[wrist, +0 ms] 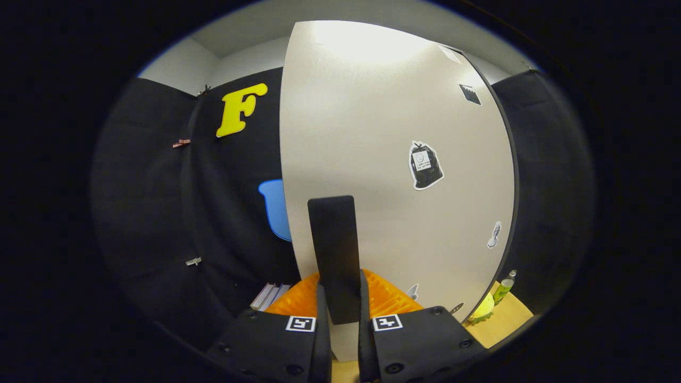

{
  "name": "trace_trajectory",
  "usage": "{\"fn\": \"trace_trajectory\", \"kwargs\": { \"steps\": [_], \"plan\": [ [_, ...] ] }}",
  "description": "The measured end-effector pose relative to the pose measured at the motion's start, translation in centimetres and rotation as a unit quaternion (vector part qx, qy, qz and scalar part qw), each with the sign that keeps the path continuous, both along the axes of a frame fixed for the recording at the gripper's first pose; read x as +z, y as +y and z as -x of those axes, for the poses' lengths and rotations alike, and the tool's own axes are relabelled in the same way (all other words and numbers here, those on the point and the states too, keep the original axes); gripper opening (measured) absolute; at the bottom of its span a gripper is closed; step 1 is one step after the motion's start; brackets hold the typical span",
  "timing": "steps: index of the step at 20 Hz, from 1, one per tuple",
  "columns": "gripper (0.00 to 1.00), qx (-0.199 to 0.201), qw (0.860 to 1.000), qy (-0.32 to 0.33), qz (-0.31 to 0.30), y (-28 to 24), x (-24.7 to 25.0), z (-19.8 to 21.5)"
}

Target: Open the shoe cabinet door, grab the shoes and put them into the shoe cabinet, then close the shoe cabinet door.

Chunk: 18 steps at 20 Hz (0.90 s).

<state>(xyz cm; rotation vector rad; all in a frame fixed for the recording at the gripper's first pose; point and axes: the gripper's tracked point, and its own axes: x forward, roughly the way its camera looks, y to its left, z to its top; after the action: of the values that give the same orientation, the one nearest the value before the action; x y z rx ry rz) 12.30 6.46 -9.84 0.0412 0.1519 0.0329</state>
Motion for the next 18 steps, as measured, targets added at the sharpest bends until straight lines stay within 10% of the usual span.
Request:
{"fn": "trace_trajectory", "kwargs": {
  "steps": [18],
  "plan": [
    [0.24, 0.115, 0.993, 0.023, -0.016, -6.6, 1.5, 10.3]
  ]
}}
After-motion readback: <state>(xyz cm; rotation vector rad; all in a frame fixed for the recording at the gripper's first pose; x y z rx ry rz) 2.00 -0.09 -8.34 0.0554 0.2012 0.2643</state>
